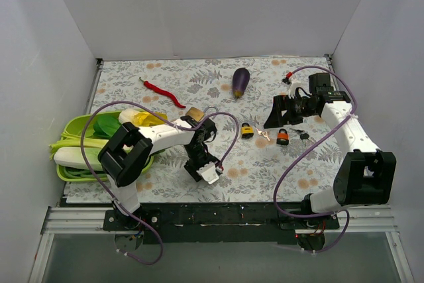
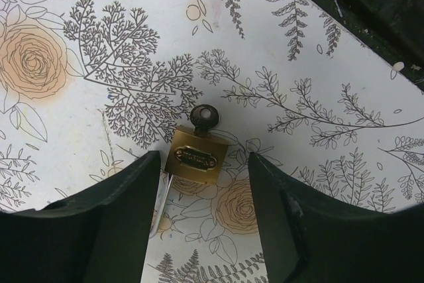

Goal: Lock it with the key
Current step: Pick up the lock from the center of the board.

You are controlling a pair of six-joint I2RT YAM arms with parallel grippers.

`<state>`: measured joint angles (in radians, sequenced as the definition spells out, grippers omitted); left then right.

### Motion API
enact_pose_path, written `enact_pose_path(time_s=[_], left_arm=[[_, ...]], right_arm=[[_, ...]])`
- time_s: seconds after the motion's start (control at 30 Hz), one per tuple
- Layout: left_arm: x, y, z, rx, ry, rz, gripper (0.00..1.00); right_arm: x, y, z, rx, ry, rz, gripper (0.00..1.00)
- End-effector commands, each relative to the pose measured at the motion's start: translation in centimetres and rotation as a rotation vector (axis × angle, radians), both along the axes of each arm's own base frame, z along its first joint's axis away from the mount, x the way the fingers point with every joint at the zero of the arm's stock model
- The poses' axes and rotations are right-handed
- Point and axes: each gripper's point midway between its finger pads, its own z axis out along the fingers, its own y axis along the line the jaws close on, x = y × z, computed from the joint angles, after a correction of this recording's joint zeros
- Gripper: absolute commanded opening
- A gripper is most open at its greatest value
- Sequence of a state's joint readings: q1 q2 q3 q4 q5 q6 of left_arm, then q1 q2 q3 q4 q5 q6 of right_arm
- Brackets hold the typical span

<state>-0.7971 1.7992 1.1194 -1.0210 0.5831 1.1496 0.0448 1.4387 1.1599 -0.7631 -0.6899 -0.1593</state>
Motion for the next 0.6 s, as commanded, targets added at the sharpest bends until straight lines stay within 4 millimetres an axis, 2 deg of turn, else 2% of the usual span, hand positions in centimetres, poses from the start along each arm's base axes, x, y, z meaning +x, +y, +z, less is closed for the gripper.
enact_pose_path(time_s=[0.0, 0.17, 0.23, 0.3, 0.4, 0.53, 0.57], left_arm=[[0.3, -0.9, 0.3, -0.025, -0.017, -0.032, 0.53], [0.3, -0.6, -0.1, 0.003, -0.012, -0.03, 0.38], [0.5, -0.9, 0.0, -0.007, -0.024, -0.015, 0.34], [0.7, -1.5, 0.3, -0.029, -0.037, 0.013, 0.24], [1.3, -3.1, 1.9, -0.09, -0.037, 0.071, 0.12], [1.8, -4.9, 4.8, -0.135, 0.013, 0.206, 0.07], [1.7, -5.5, 6.0, -0.173, 0.021, 0.225, 0.06]], right_arm=[[-0.5, 0.2, 1.2, 0.034, -0.006, 0.003, 0.98], [-0.3, 0.2, 1.3, 0.037, -0.007, 0.003, 0.98], [-0.3, 0.3, 1.4, 0.044, -0.002, 0.006, 0.98], [-0.3, 0.4, 1.4, 0.047, 0.001, 0.006, 0.98], [-0.4, 0.5, 1.5, 0.054, -0.01, 0.008, 0.98], [-0.4, 0.7, 1.9, 0.072, -0.043, 0.019, 0.98], [-0.3, 0.7, 1.9, 0.074, -0.051, 0.019, 0.98]])
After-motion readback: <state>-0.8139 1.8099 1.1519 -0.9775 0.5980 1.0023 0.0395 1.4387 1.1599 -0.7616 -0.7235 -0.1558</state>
